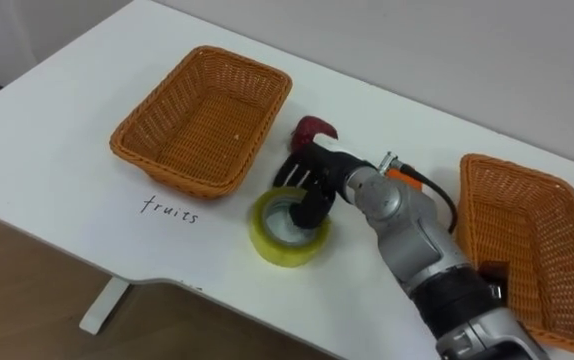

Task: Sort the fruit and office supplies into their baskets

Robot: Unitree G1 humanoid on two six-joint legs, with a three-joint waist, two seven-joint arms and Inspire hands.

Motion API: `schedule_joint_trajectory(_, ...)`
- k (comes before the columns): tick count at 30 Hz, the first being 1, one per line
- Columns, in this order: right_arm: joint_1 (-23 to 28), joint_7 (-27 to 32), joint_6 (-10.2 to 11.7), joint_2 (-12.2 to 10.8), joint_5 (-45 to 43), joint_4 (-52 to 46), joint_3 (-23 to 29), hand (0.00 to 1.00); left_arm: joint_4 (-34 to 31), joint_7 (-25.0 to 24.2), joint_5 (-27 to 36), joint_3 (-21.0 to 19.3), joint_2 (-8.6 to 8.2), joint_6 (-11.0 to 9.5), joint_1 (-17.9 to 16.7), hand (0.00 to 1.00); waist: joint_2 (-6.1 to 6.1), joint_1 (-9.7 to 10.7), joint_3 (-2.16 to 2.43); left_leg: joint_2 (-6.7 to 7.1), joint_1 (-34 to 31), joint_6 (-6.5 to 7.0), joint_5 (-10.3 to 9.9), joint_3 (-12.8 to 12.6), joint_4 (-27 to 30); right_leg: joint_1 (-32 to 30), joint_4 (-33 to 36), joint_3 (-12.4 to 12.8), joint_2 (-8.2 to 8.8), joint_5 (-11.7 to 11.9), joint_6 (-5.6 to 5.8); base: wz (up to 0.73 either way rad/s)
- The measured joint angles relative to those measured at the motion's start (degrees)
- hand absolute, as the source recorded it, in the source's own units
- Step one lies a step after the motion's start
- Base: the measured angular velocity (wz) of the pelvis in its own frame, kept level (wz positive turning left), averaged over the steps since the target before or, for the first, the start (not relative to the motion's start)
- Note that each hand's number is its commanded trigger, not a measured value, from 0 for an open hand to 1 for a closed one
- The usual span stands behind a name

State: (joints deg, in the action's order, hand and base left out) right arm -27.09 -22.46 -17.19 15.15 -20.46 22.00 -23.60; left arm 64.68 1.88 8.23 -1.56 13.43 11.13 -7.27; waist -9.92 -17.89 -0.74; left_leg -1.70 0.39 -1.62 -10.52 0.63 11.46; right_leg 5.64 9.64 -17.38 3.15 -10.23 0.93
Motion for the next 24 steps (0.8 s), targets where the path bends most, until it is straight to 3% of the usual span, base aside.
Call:
schedule_joint_trajectory(10,0.0,-1.0,-0.4,-0.1,-1.2,-0.8,-0.3,1.00,0.0,-0.3,-0.6,0.6,0.21,0.5,0.0,0.00,-0.06,0.0,0.12,0.00,-0.7,-0.01,0.0,0.0,0.3,-0.5,0.1,0.0,0.00,0.0,-0.01,0.00)
schedule_joint_trajectory(24,0.1,-3.6,-0.4,0.6,-2.9,-5.0,-2.0,1.00,0.0,-1.2,-1.7,0.8,0.03,0.5,0.1,0.00,0.85,0.1,-0.10,-0.02,-0.9,0.00,0.0,-0.1,0.3,-0.9,0.0,0.0,0.00,0.0,-0.05,0.00)
